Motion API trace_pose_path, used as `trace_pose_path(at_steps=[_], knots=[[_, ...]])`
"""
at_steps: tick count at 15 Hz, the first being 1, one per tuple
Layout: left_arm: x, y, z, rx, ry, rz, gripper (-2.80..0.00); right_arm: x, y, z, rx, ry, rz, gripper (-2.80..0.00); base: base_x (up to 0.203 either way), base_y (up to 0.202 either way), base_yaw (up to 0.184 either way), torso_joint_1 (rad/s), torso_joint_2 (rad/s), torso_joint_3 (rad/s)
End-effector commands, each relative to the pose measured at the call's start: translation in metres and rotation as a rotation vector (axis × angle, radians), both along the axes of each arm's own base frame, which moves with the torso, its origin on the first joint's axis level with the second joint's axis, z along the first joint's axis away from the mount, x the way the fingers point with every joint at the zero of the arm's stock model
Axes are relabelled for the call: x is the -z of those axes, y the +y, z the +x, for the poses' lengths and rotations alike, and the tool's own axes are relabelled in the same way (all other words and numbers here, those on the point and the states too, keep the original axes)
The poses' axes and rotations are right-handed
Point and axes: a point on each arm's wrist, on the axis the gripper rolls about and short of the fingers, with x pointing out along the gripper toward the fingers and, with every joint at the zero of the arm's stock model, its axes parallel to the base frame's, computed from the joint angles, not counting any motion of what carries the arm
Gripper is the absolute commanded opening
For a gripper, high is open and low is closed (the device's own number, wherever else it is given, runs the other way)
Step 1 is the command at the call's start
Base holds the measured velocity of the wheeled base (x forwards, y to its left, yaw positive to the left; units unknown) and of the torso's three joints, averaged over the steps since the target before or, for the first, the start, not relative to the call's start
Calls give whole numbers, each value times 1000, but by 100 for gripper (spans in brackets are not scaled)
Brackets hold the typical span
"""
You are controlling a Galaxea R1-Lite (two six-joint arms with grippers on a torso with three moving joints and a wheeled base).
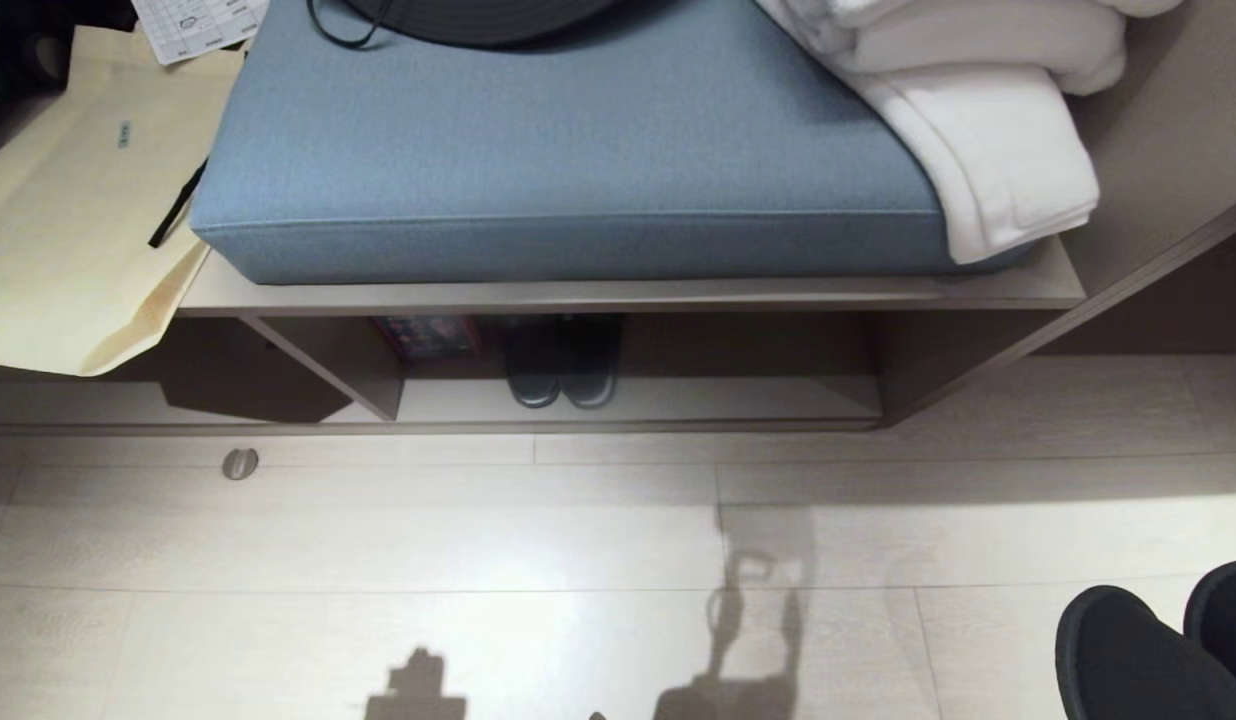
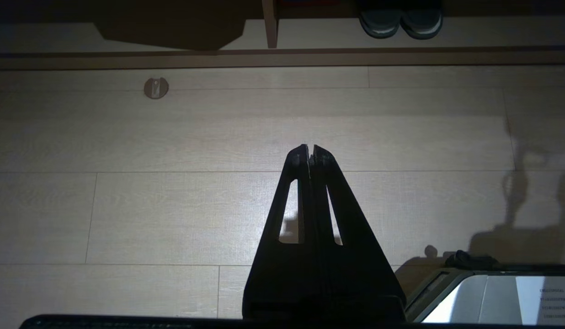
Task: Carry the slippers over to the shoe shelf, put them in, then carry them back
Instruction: Place the slippers on the floor
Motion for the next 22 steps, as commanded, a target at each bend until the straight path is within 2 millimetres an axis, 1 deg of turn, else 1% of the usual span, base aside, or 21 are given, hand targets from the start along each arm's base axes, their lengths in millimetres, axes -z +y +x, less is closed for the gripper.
trace_pose_path(at_steps=[1,7,22], knots=[[0,0,0,-2,-1,0,-280,0,0,0,-1,1,-2,-280,0,0,0,0,2,200],[0,0,0,-2,-1,0,-280,0,0,0,-7,1,-31,-280,0,0,0,4,2,204],[0,0,0,0,0,0,-280,0,0,0,-7,1,-31,-280,0,0,0,3,1,202]])
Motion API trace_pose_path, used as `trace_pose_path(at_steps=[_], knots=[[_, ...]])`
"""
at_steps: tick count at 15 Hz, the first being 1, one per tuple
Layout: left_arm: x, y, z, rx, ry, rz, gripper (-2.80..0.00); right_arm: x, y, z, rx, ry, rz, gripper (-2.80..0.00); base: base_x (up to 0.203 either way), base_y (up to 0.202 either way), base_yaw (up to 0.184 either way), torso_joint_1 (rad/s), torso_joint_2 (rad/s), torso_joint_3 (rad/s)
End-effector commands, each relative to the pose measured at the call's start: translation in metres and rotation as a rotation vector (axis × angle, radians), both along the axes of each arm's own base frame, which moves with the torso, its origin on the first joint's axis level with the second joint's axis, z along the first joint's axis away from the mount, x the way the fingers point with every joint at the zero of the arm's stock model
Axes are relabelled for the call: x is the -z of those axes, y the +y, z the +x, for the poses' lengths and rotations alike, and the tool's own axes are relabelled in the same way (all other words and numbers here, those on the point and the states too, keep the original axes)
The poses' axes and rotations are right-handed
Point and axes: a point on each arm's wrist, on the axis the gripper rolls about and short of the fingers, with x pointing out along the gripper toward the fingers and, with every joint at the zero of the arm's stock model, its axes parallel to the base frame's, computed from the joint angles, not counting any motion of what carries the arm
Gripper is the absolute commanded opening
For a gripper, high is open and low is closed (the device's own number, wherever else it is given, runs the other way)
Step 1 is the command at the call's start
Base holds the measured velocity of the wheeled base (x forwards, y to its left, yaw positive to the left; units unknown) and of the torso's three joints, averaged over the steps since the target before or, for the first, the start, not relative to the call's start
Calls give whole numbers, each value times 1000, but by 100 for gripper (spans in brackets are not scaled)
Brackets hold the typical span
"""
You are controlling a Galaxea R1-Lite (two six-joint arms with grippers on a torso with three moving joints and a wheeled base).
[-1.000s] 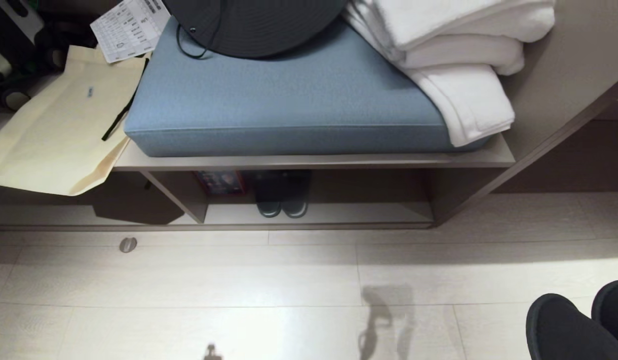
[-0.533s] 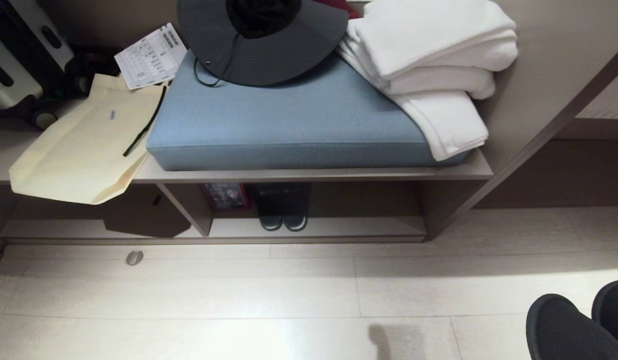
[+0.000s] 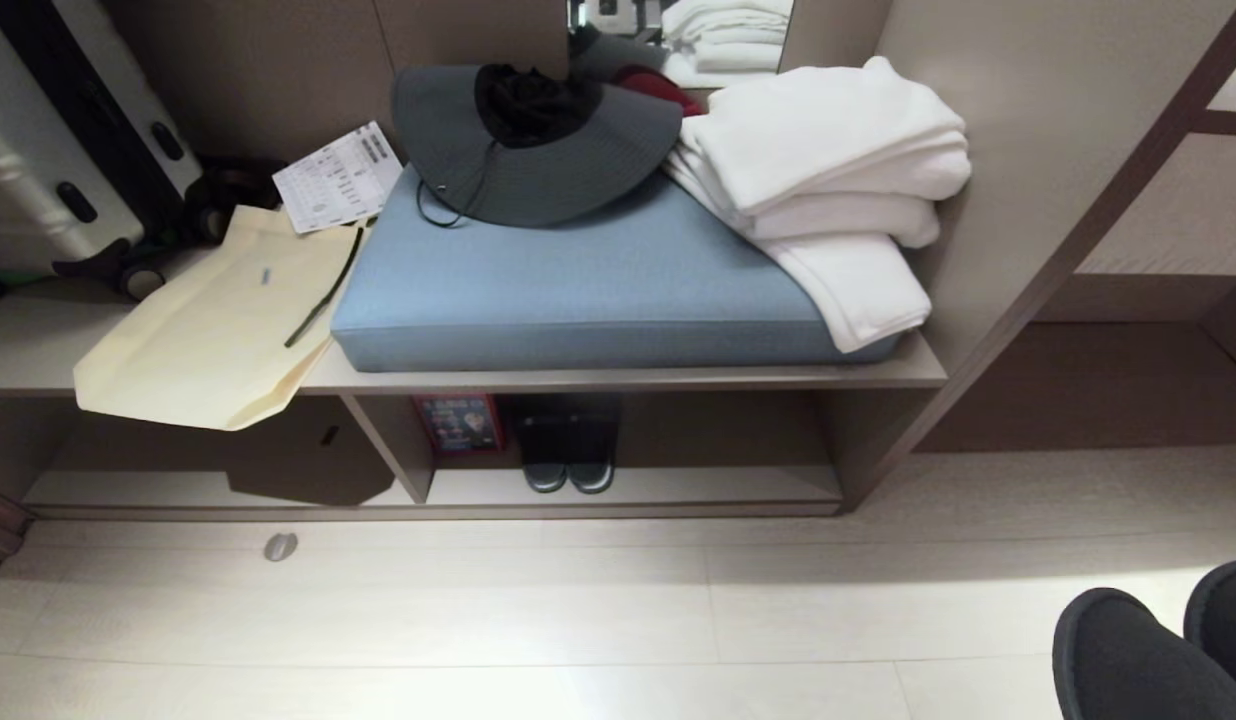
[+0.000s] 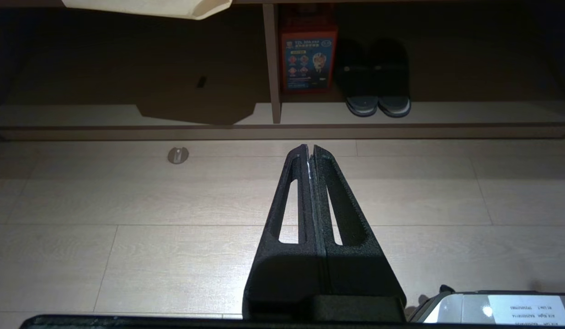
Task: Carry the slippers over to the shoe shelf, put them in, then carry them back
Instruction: Place the slippers on the floor
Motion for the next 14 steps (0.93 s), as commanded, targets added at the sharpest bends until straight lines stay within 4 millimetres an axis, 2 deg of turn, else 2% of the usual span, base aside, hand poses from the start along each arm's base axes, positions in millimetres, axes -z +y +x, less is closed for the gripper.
trace_pose_path(at_steps=[1,14], knots=[[0,0,0,-1,1,-1,-280,0,0,0,-1,1,-1,-280,0,0,0,2,-1,196],[0,0,0,0,1,-1,-280,0,0,0,-1,1,-1,-280,0,0,0,3,2,202]])
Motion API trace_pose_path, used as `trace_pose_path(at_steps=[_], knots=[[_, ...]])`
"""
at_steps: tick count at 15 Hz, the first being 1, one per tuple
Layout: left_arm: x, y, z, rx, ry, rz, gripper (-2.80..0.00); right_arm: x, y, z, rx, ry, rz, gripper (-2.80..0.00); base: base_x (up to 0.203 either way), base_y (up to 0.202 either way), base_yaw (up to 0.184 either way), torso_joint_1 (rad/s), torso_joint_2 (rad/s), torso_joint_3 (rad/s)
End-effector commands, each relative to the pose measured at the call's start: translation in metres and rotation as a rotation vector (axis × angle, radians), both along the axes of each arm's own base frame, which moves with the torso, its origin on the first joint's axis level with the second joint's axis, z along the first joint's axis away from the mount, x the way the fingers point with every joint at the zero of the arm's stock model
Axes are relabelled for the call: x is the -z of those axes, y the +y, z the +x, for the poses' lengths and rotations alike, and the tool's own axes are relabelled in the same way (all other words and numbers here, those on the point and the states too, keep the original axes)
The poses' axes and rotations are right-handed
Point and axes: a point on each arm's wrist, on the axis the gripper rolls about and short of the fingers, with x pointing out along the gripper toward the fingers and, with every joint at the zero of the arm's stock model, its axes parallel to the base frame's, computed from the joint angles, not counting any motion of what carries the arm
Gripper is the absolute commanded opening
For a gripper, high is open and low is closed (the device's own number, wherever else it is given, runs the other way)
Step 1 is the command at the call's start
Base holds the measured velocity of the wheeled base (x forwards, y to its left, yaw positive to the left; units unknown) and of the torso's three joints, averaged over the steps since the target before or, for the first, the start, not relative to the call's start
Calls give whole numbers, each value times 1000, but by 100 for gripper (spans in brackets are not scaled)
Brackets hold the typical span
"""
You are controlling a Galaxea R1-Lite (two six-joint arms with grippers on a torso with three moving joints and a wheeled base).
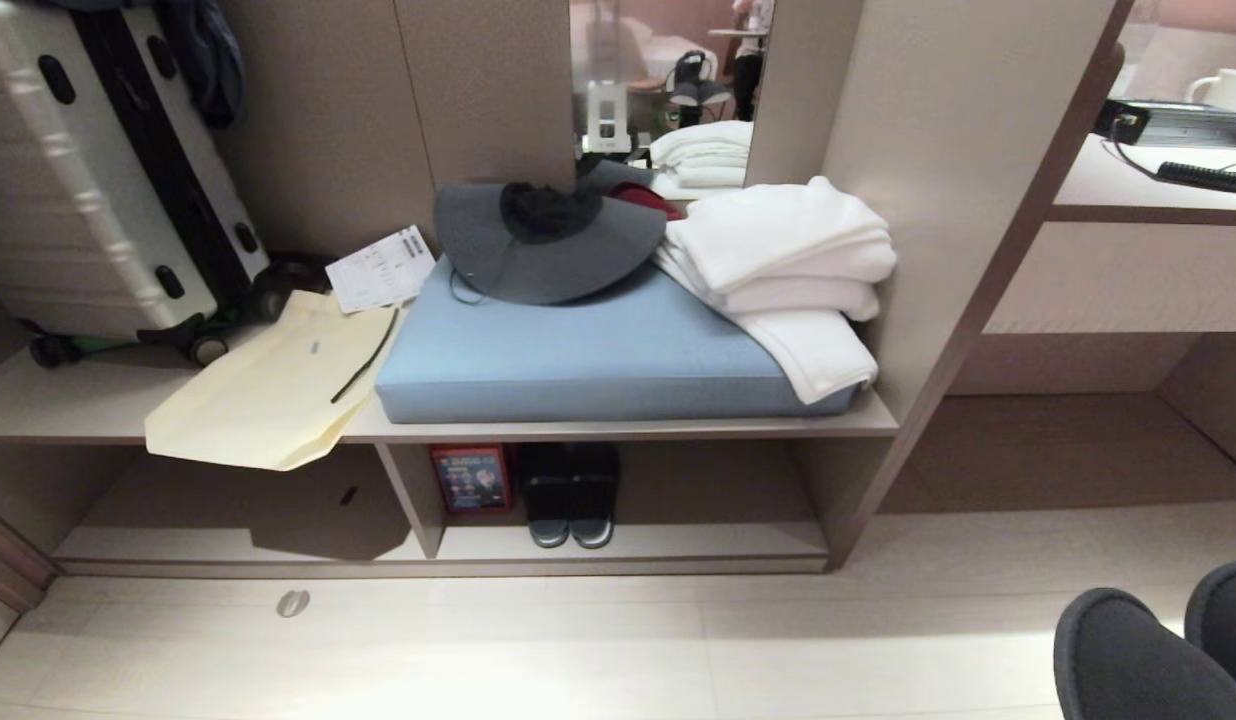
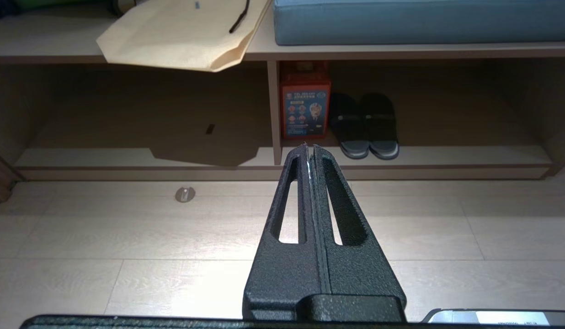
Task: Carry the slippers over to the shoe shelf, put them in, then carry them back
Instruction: Place the slippers on the floor
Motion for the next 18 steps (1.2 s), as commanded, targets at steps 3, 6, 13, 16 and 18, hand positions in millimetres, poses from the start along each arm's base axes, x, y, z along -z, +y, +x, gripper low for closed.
trace_pose_path(at_steps=[3,6,13,16,18], knots=[[0,0,0,-1,0,0,-280,0,0,0,-1,1,-1,-280,0,0,0,3,4,204],[0,0,0,0,1,0,-280,0,0,0,-1,1,-1,-280,0,0,0,4,3,200],[0,0,0,0,0,14,-280,0,0,0,-1,1,1,-280,0,0,0,2,1,183],[0,0,0,-1,0,12,-280,0,0,0,1,1,1,-280,0,0,0,3,3,28],[0,0,0,0,0,12,-280,0,0,0,0,1,1,-280,0,0,0,0,0,0]])
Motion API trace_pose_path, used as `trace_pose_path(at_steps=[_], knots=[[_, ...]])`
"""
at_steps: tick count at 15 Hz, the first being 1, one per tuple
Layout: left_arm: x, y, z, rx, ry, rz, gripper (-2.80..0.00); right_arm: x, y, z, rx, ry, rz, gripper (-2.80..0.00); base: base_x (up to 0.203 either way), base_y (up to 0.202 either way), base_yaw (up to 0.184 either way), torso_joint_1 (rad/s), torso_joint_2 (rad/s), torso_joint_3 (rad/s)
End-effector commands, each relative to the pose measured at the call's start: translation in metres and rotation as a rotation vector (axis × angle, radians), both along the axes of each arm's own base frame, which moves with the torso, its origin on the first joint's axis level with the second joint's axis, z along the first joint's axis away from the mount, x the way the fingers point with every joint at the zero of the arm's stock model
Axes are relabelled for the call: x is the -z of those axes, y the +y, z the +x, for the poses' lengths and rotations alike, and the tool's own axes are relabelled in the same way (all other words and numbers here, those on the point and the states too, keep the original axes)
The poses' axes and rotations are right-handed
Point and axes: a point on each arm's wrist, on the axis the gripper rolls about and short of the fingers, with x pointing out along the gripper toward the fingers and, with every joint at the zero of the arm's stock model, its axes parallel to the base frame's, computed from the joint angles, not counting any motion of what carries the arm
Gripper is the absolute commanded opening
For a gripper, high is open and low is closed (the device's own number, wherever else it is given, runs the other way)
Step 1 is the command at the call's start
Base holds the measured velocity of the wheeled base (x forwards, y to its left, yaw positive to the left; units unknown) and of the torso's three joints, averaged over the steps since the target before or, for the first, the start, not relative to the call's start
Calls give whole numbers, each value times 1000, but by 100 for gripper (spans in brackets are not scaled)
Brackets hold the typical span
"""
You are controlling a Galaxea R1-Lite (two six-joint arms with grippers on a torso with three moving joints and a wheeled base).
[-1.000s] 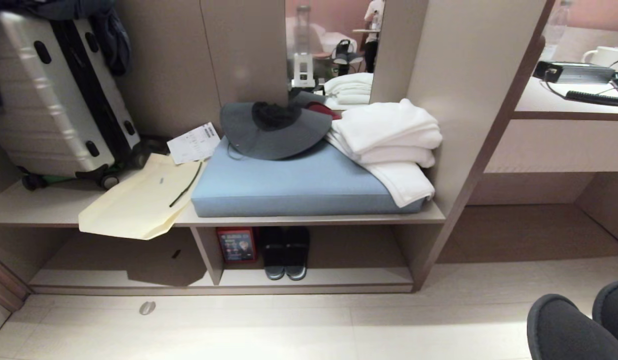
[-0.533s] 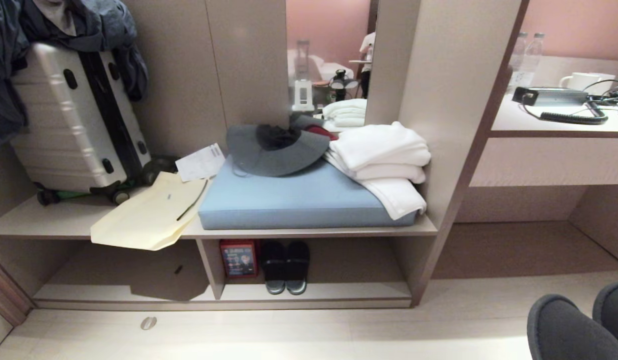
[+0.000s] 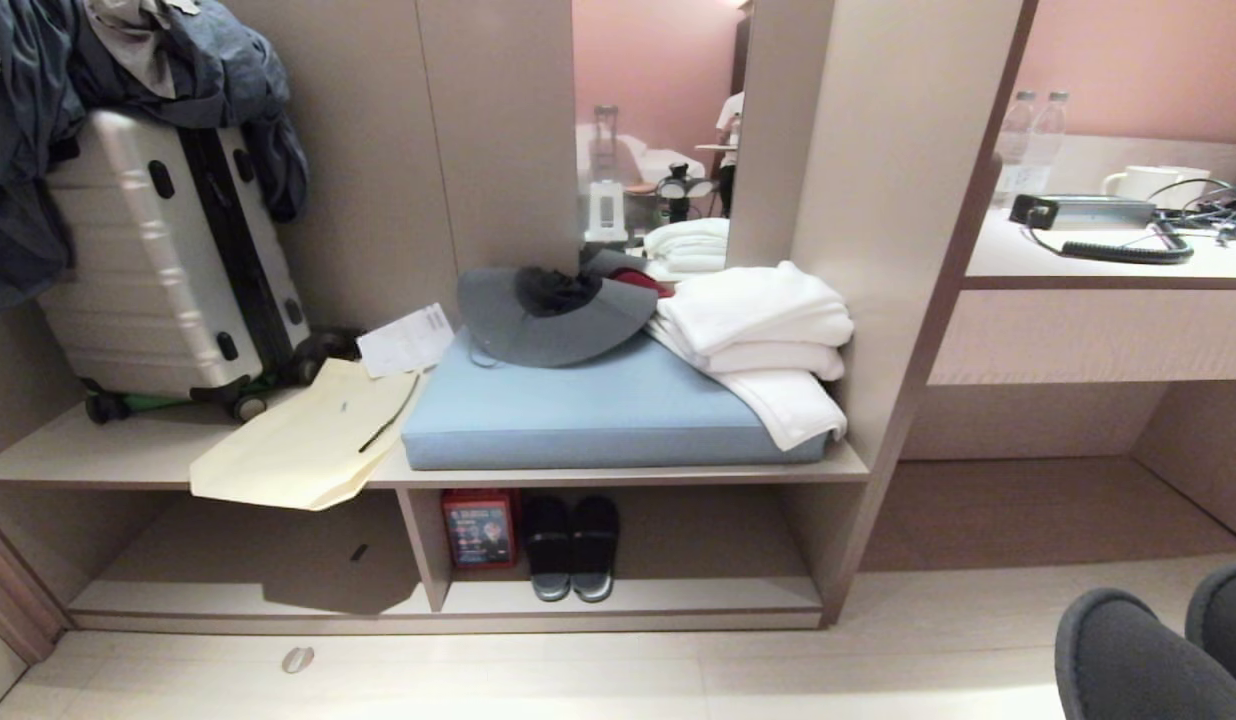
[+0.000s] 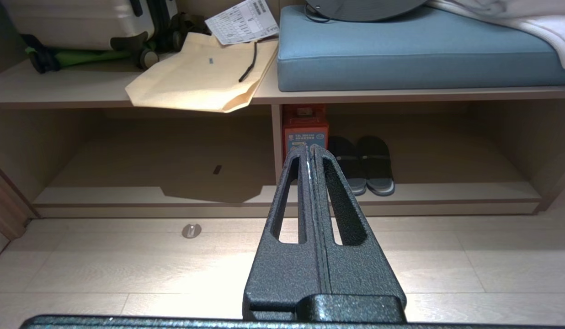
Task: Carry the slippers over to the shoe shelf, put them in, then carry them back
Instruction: Place the slippers on the floor
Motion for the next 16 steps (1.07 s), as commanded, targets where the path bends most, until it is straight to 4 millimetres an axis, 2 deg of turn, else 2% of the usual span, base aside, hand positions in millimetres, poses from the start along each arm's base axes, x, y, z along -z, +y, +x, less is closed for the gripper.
trace_pose_path(at_steps=[1,5,16], knots=[[0,0,0,-1,0,-1,-280,0,0,0,0,1,-1,-280,0,0,0,0,0,0],[0,0,0,-1,4,2,-280,0,0,0,0,1,0,-280,0,-26,0,1,1,1],[0,0,0,-2,4,2,-280,0,0,0,0,1,0,-280,0,-192,1,3,1,3]])
